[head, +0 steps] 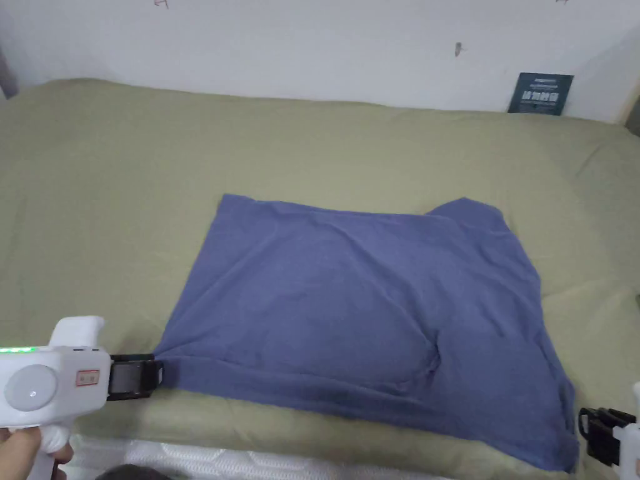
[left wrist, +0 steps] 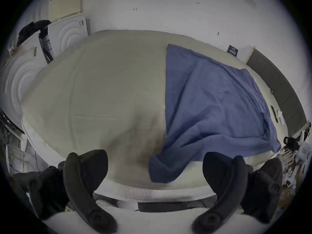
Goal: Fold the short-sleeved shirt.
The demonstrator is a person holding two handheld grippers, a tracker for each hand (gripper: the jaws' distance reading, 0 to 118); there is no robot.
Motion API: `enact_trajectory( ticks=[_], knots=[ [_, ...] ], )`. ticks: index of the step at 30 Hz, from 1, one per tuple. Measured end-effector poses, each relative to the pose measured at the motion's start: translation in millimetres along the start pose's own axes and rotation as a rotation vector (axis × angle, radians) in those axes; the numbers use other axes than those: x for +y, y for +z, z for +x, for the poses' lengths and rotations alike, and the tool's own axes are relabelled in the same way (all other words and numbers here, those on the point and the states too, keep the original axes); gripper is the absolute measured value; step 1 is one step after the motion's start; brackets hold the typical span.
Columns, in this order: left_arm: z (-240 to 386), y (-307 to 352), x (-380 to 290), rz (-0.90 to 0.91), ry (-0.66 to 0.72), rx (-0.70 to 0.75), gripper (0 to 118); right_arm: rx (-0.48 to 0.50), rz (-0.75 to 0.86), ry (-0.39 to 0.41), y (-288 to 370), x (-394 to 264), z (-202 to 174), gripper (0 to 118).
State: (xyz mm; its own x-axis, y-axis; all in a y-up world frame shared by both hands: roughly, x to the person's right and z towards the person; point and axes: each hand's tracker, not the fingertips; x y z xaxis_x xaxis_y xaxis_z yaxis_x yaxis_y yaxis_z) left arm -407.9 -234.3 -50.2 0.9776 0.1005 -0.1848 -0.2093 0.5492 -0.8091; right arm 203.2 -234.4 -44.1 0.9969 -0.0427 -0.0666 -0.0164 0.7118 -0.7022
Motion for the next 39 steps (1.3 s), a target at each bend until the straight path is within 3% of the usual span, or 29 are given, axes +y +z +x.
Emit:
enact_trajectory(
  ticks=[2,3,4,5,7,8,9,11,12,16,17,18,19,20,29,39],
  knots=[
    [5.0,-4.3,1.3,-0.012,0.009,-0.005,108,0.002,-0.021,0.007,-2.0,-1.3,0.9,0],
    [8.6,-6.0,2.4,-0.018,0.008,-0.009,90,-0.001,-0.029,0.014,-3.5,-2.1,0.1,0],
    [11.8,-6.1,2.6,-0.015,0.008,-0.009,54,0.002,-0.036,0.018,-3.9,-2.4,0.2,0],
    [13.2,-4.9,2.9,-0.011,0.001,-0.019,5,0.008,-0.044,0.019,-4.4,-2.7,0.4,0],
    [19.9,-6.9,1.7,0.000,0.004,-0.047,5,0.017,-0.057,0.019,-6.2,-3.3,-0.1,0],
    [24.4,-7.5,2.5,-0.010,-0.005,-0.027,5,0.026,-0.067,0.017,-7.6,-3.3,-0.2,7],
    [26.4,-4.2,1.7,-0.006,-0.012,-0.026,5,0.032,-0.073,0.013,-8.8,-3.5,-0.3,32],
    [29.3,-2.4,1.3,-0.006,-0.026,-0.014,5,0.056,-0.110,0.013,-13.3,-3.6,-0.7,107],
    [30.0,-1.5,1.0,-0.003,-0.026,-0.010,5,0.073,-0.151,0.009,-17.8,-6.0,-1.7,109],
    [26.5,2.9,2.0,0.000,-0.013,-0.020,5,0.047,-0.214,0.039,-26.3,-12.0,-5.7,95],
    [24.1,3.1,3.4,0.001,-0.011,-0.020,5,0.041,-0.224,0.051,-30.6,-14.6,-5.9,82],
    [23.9,3.3,3.8,0.002,-0.010,-0.018,5,0.040,-0.216,0.056,-31.9,-17.2,-4.5,61],
    [24.5,3.5,4.1,0.003,-0.011,-0.017,5,0.038,-0.224,0.058,-34.0,-17.5,-4.7,24],
    [25.2,3.9,4.8,0.002,-0.015,-0.018,5,0.041,-0.172,0.035,-29.6,-17.0,-4.1,1],
    [36.1,8.3,81.4,0.060,-0.074,-0.031,5,0.069,-0.027,0.018,-15.5,87.6,-0.7,1],
    [52.9,-84.7,185.8,-0.001,-0.042,-0.041,5,0.011,-0.127,0.035,-142.1,196.4,-2.6,1]
  ],
)
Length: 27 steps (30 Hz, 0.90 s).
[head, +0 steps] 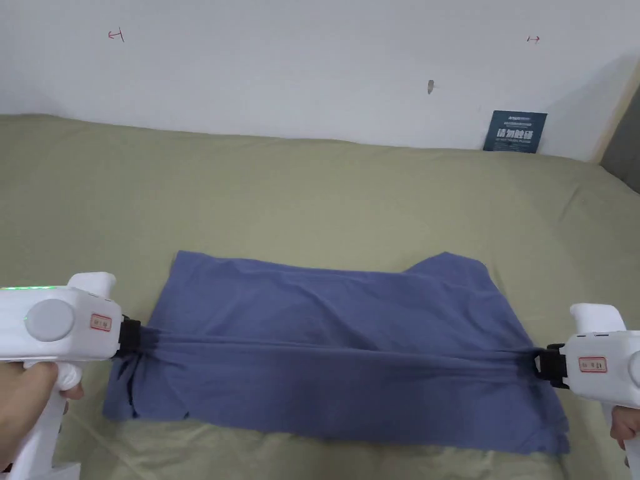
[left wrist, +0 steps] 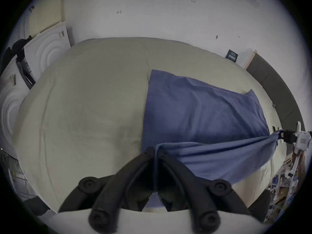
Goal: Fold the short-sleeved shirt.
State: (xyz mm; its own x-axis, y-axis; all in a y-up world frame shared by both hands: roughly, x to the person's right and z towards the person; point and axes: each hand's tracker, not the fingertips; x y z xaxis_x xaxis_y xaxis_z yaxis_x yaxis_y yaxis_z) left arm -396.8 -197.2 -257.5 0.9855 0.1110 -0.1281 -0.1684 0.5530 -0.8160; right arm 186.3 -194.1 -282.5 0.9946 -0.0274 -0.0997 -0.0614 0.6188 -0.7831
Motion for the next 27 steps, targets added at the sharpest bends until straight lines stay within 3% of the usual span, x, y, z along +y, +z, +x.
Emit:
enact_trajectory(
  ticks=[3,4,7,8,9,10,12,13,14,15,16,17,20,21,22,23,24,27],
  knots=[
    [3.2,-27.1,7.6,-0.027,-0.005,-0.001,9,0.007,-0.033,-0.011,-26.9,9.7,4.0,6],
    [3.0,-32.2,7.7,-0.036,-0.012,-0.007,23,0.007,-0.036,-0.016,-33.1,10.2,5.1,25],
    [-1.6,-31.1,1.6,0.030,0.018,0.001,50,-0.001,-0.046,-0.052,-36.3,4.4,9.2,67],
    [-4.7,-26.4,-3.0,0.046,0.050,0.038,95,0.015,-0.047,-0.071,-35.2,-0.4,13.3,116],
    [-8.2,-19.7,-7.5,0.067,0.060,0.026,110,0.027,0.017,-0.122,-29.5,-6.9,14.6,114],
    [-13.4,-11.5,-11.1,0.075,0.064,0.015,110,0.036,-0.007,-0.099,-26.5,-9.3,15.0,106],
    [-16.2,7.6,-24.5,0.064,0.066,0.042,108,0.016,0.004,-0.095,-4.6,-23.5,17.3,103],
    [-16.2,16.0,-31.5,0.091,0.067,0.069,101,0.003,0.026,-0.091,3.2,-29.2,17.3,97],
    [-15.9,26.8,-37.1,0.087,0.056,0.071,71,-0.009,0.034,-0.074,10.5,-35.3,16.4,71],
    [-16.0,31.8,-43.0,0.080,0.050,0.062,25,-0.012,0.038,-0.064,15.5,-41.4,15.7,33],
    [-14.2,33.9,-48.8,0.074,0.049,0.055,0,-0.014,0.039,-0.049,20.2,-51.6,12.1,0],
    [-10.1,35.7,-54.2,0.067,0.038,0.074,0,-0.043,0.090,-0.021,24.9,-59.7,12.3,0],
    [-6.6,35.4,-61.0,0.031,0.035,0.034,0,0.007,0.038,-0.056,26.3,-70.5,16.7,0],
    [-3.5,35.0,-62.4,0.036,0.038,0.029,10,0.004,0.042,-0.050,26.6,-72.3,17.1,0],
    [-3.9,34.4,-63.5,0.041,0.037,0.021,34,0.006,0.041,-0.048,26.5,-73.9,18.1,0],
    [-1.4,30.4,-61.9,0.040,0.032,0.025,86,0.014,0.035,-0.045,24.6,-74.4,20.1,0],
    [2.4,22.5,-59.9,0.022,0.027,0.044,113,-0.015,0.070,-0.019,37.9,-78.4,6.9,0],
    [4.4,-0.1,-58.3,-0.009,0.006,0.090,117,-0.017,0.062,-0.020,38.3,-85.1,-2.8,0]
  ],
)
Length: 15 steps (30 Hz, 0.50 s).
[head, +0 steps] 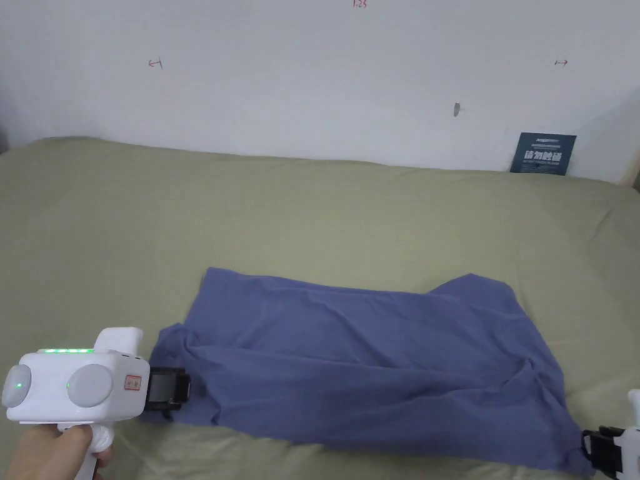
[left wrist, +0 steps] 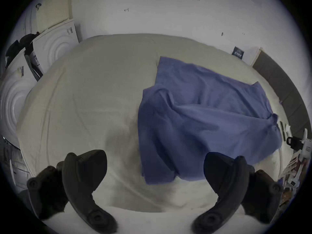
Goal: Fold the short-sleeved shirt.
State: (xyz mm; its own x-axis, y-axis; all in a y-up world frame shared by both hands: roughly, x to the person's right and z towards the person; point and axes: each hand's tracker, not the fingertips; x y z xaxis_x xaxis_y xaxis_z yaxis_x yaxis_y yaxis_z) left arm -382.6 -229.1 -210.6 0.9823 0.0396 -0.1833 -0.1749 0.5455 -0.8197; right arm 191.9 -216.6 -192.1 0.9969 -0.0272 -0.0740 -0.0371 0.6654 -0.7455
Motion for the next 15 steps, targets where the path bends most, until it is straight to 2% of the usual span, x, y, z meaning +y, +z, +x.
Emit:
enact_trajectory(
  ticks=[1,3,4,5,6,7,8,9,10,11,12,14,15],
  knots=[
    [1.4,-9.7,0.6,-0.034,0.011,-0.003,117,0.026,-0.033,-0.028,-12.1,2.9,11.9,0],
    [3.6,-24.0,-1.1,-0.082,0.022,-0.014,114,0.018,-0.040,-0.026,-20.3,4.5,14.9,0],
    [6.8,-27.2,-1.3,-0.086,0.013,0.004,106,0.015,-0.045,-0.026,-22.9,4.9,15.0,0],
    [10.3,-26.5,-1.6,-0.078,-0.006,0.008,71,0.015,-0.049,-0.024,-25.3,5.3,14.9,5],
    [13.1,-22.8,-2.1,-0.052,-0.028,-0.005,29,0.015,-0.054,-0.023,-28.1,6.4,15.2,35],
    [15.2,-15.6,-3.5,-0.025,-0.044,-0.024,7,0.016,-0.058,-0.025,-30.5,7.5,15.3,84],
    [17.5,-12.6,-4.2,-0.005,-0.040,-0.069,7,0.013,-0.061,-0.027,-34.5,8.8,15.6,100],
    [21.0,-12.2,-2.7,-0.015,-0.044,-0.048,7,0.014,-0.089,-0.026,-39.8,9.4,13.6,113],
    [23.4,-13.8,-0.9,-0.025,-0.066,-0.030,7,0.021,-0.145,-0.049,-43.4,3.1,12.3,118],
    [21.7,-15.3,0.5,-0.028,-0.079,-0.030,7,0.033,-0.107,-0.018,-53.1,5.7,8.5,110],
    [19.7,-15.9,0.2,-0.026,-0.073,-0.030,7,0.010,-0.101,-0.028,-62.3,6.6,7.0,107],
    [14.0,-17.6,1.2,-0.037,-0.039,-0.048,7,0.011,-0.157,-0.045,-68.5,11.1,9.9,106],
    [12.1,-17.2,2.0,-0.036,-0.032,-0.052,7,-0.005,-0.193,-0.049,-74.5,10.6,9.0,97]
  ],
)
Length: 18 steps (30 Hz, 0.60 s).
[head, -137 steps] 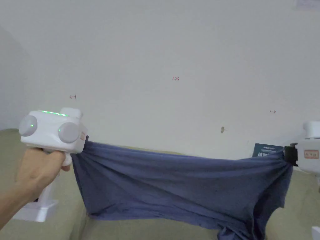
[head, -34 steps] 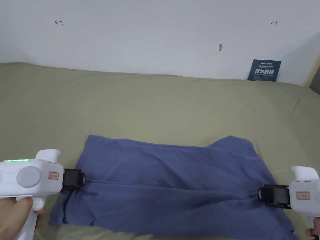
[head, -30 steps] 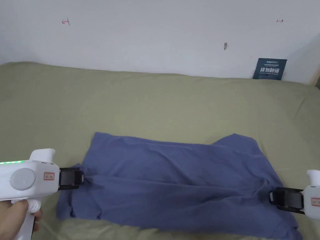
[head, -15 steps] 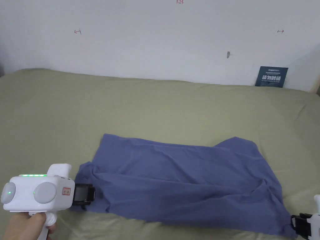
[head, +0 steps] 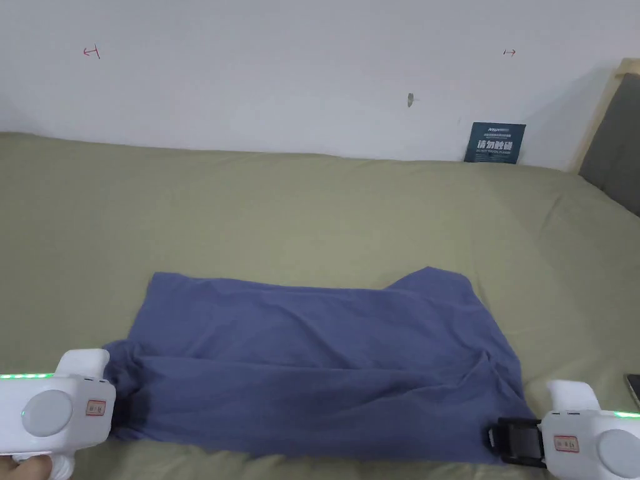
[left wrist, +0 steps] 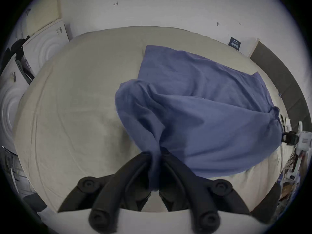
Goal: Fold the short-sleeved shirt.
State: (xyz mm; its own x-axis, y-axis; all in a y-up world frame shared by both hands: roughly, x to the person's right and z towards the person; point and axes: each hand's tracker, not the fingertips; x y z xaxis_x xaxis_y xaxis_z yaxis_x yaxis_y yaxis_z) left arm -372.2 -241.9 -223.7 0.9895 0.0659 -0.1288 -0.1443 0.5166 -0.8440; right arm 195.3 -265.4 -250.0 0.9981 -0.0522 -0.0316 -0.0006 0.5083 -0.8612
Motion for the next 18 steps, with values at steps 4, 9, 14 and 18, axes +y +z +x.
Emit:
enact_trajectory(
  ticks=[4,9,14,18],
  knots=[
    [-1.6,4.2,0.6,-0.002,0.000,-0.001,7,0.057,0.026,-0.035,7.4,-4.4,-2.0,10],
    [-6.2,22.5,-5.3,0.016,0.003,-0.007,7,0.072,0.069,-0.039,37.9,-13.2,2.4,9],
    [-12.6,57.1,-28.0,0.028,0.014,-0.035,7,0.090,0.100,-0.009,73.0,-44.2,6.7,9],
    [-25.3,93.7,-71.5,0.034,0.032,-0.064,7,0.114,0.089,-0.022,102.8,-88.1,9.8,9]
  ],
)
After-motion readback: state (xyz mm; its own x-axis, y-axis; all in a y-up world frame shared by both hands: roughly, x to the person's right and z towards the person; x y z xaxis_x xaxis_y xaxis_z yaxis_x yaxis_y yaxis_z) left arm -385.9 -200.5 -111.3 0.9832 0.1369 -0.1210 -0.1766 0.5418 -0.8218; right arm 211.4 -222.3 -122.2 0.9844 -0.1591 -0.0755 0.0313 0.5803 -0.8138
